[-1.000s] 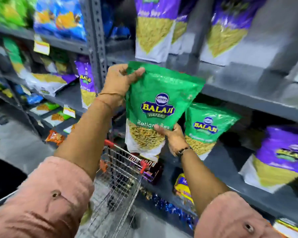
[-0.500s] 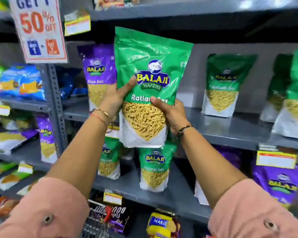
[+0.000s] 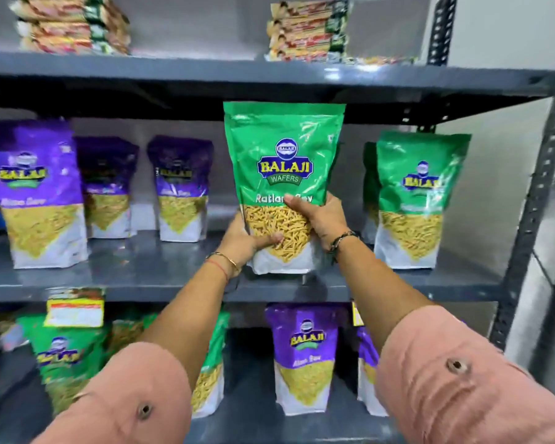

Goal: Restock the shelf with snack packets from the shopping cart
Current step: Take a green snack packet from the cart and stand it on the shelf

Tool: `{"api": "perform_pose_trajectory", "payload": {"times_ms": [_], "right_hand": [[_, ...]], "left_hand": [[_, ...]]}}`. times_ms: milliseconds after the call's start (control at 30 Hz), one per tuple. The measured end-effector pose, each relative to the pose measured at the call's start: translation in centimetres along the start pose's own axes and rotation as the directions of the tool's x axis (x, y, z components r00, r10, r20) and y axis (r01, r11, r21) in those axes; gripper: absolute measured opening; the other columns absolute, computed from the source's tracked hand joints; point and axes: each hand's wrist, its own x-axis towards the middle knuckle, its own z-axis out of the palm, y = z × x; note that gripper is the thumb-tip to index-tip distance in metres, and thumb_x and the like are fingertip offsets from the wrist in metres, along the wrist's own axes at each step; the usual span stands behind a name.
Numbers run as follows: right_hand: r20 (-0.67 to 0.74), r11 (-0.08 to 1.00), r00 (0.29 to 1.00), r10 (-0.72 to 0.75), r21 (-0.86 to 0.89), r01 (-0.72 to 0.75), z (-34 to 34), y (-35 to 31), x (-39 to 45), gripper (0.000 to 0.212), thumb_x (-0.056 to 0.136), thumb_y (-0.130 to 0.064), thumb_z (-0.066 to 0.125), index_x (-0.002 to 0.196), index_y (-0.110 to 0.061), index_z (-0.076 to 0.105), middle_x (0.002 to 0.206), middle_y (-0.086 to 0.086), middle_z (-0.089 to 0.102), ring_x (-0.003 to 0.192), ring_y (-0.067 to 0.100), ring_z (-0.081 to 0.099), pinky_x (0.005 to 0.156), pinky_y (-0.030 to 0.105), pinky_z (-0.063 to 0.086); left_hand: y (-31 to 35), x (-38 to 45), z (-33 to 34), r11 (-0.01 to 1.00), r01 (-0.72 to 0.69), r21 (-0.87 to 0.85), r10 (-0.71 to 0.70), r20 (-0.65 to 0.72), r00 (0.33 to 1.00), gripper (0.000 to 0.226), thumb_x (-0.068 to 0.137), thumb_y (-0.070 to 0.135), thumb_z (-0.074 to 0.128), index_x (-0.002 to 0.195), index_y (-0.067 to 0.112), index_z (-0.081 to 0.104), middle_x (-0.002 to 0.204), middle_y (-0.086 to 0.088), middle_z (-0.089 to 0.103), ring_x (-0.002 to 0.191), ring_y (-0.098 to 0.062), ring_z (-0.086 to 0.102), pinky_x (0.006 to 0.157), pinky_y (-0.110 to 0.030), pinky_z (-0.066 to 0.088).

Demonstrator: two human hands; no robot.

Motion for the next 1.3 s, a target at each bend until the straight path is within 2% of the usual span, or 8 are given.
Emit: {"api": "perform_pose_trajectory", "payload": {"times_ms": [100, 267, 333, 533, 633, 833, 1133, 1300], "right_hand": [[-0.054, 0.999, 0.999, 0.006, -0.033, -0.007, -2.5, 1.3, 1.7, 0.037, 0.063, -0.015, 0.086, 0.092, -0.015, 0.064, 0.091, 0.007, 0.073, 0.081, 0.022, 0.071, 0.078, 0.038, 0.059], [-0.137, 0.993, 0.990, 0.041, -0.107, -0.056, -6.2, 5.1, 2.6, 0.082, 0.042, -0.046, 0.089, 0.112, -0.017, 0.058, 0.109, 0.006, 0.072, 0.099, 0.022, 0.069, 0.092, 0.044, 0.056], [-0.094, 0.980, 0.993, 0.066, -0.180, -0.082, -7.4, 5.9, 2.4, 0.097, 0.040, -0.053, 0.088, 0.120, -0.017, 0.049, 0.116, 0.004, 0.068, 0.106, 0.021, 0.066, 0.096, 0.042, 0.052], [0.059, 0.955, 0.988, 0.140, -0.272, -0.119, -9.3, 7.7, 1.9, 0.085, 0.063, -0.007, 0.085, 0.133, -0.012, 0.036, 0.128, 0.008, 0.060, 0.115, 0.023, 0.059, 0.102, 0.039, 0.047], [0.046, 0.931, 0.987, 0.154, -0.341, -0.130, -9.5, 8.4, 1.8, 0.085, 0.061, -0.013, 0.087, 0.131, -0.013, 0.038, 0.130, 0.008, 0.058, 0.119, 0.023, 0.056, 0.106, 0.042, 0.044], [0.010, 0.883, 0.990, 0.141, -0.453, -0.121, -9.0, 8.8, 2.1, 0.071, 0.067, -0.025, 0.084, 0.124, -0.013, 0.043, 0.125, 0.004, 0.059, 0.115, 0.018, 0.054, 0.103, 0.034, 0.043], [-0.009, 0.812, 0.995, 0.098, -0.577, -0.085, -8.5, 8.6, 2.2, 0.067, 0.072, -0.032, 0.079, 0.128, -0.012, 0.046, 0.131, 0.006, 0.059, 0.108, 0.014, 0.052, 0.090, 0.021, 0.037], [0.018, 0.749, 0.989, 0.143, -0.655, -0.097, -9.1, 8.3, 2.6, 0.081, 0.062, -0.037, 0.085, 0.128, -0.011, 0.046, 0.133, 0.007, 0.057, 0.117, 0.021, 0.053, 0.098, 0.031, 0.043]], "left_hand": [[-2.0, 2.3, 2.5, 0.997, 0.051, -0.049, -0.051, 0.010, 0.999, 0.062, 0.068, -0.009, 0.073, 0.119, 0.008, 0.044, 0.112, -0.012, 0.062, 0.096, -0.022, 0.061, 0.092, -0.036, 0.052], [-5.3, 3.7, 5.9, 0.994, 0.067, -0.086, -0.061, 0.065, 0.996, 0.059, 0.074, -0.009, 0.068, 0.124, 0.005, 0.040, 0.118, -0.013, 0.059, 0.099, -0.020, 0.059, 0.076, -0.015, 0.054], [-5.5, 4.5, 6.5, 0.996, 0.071, -0.052, -0.066, 0.091, 0.994, 0.061, 0.074, -0.004, 0.070, 0.123, 0.009, 0.038, 0.121, -0.012, 0.058, 0.104, -0.021, 0.058, 0.085, -0.023, 0.051], [-6.1, 5.5, 5.3, 0.967, 0.067, 0.248, -0.115, 0.182, 0.977, 0.109, 0.036, 0.034, 0.090, 0.129, 0.013, 0.037, 0.127, -0.004, 0.059, 0.116, -0.019, 0.056, 0.104, -0.036, 0.043], [-6.6, 5.5, 5.1, 0.952, 0.068, 0.298, -0.109, 0.120, 0.987, 0.109, 0.035, 0.045, 0.087, 0.129, 0.018, 0.040, 0.128, -0.002, 0.059, 0.117, -0.019, 0.055, 0.106, -0.038, 0.041], [-7.1, 5.5, 5.2, 0.952, 0.016, 0.307, -0.035, 0.056, 0.998, 0.084, 0.059, 0.021, 0.087, 0.129, 0.015, 0.040, 0.119, 0.003, 0.055, 0.110, -0.015, 0.051, 0.093, -0.025, 0.037], [-7.3, 6.0, 4.9, 0.939, 0.045, 0.340, -0.053, 0.016, 0.998, 0.081, 0.060, 0.022, 0.087, 0.126, 0.014, 0.041, 0.116, 0.004, 0.054, 0.107, -0.015, 0.050, 0.091, -0.025, 0.037], [-7.7, 6.4, 4.3, 0.931, 0.109, 0.349, -0.136, 0.053, 0.989, 0.106, 0.033, 0.043, 0.093, 0.125, 0.022, 0.044, 0.126, 0.003, 0.061, 0.114, -0.018, 0.057, 0.103, -0.039, 0.044]]}}
